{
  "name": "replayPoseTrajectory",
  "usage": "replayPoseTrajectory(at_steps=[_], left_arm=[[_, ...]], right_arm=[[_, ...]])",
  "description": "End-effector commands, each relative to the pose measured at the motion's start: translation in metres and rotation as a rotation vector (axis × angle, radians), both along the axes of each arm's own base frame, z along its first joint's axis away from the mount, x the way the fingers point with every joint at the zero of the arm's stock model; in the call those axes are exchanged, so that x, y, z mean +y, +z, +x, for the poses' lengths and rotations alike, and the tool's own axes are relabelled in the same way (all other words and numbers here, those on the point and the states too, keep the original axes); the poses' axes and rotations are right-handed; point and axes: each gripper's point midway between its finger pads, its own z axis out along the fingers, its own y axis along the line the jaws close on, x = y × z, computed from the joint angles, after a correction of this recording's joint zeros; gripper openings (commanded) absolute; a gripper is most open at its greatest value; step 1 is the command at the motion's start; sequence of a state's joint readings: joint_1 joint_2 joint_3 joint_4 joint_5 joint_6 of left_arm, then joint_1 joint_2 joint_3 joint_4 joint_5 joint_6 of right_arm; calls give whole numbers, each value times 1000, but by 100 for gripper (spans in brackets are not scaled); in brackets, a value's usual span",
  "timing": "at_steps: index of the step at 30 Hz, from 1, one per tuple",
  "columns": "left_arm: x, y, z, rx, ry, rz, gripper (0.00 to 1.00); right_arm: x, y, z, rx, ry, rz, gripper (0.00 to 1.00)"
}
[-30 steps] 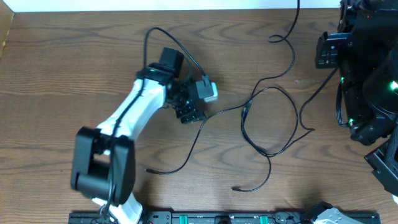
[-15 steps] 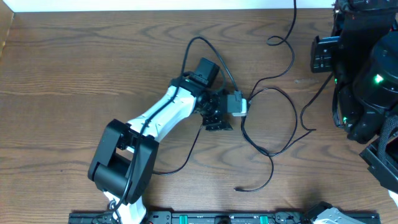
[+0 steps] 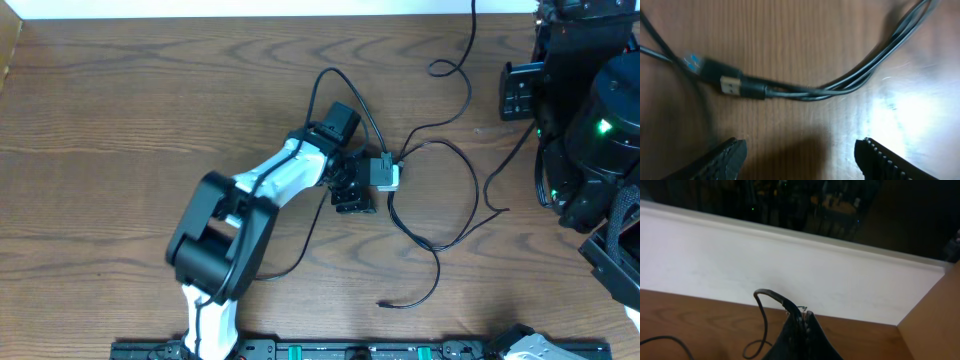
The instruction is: Untangle cables
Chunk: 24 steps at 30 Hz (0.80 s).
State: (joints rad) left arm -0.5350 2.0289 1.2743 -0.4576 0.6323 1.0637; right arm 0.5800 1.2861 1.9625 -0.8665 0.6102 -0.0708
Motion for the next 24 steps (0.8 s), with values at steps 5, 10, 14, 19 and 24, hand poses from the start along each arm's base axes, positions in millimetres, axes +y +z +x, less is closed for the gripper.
replayPoseTrajectory(at_steps=[5, 10, 14, 19, 24], left_arm=[[9, -25, 24, -17, 151, 93, 75], [6, -18, 23, 9, 204, 86, 75], [1, 7, 23, -2, 236, 58, 72], [-8, 55, 24, -91, 222, -12, 71], [-8, 64, 42, -183, 251, -16, 71]], right_arm=[[-6, 3, -4, -2, -16, -3, 1], [-6, 3, -4, -2, -16, -3, 1], [-6, 2, -3, 0, -17, -4, 1], [-5, 0, -1, 6, -17, -14, 1], [-1, -5, 5, 19, -20, -22, 1]])
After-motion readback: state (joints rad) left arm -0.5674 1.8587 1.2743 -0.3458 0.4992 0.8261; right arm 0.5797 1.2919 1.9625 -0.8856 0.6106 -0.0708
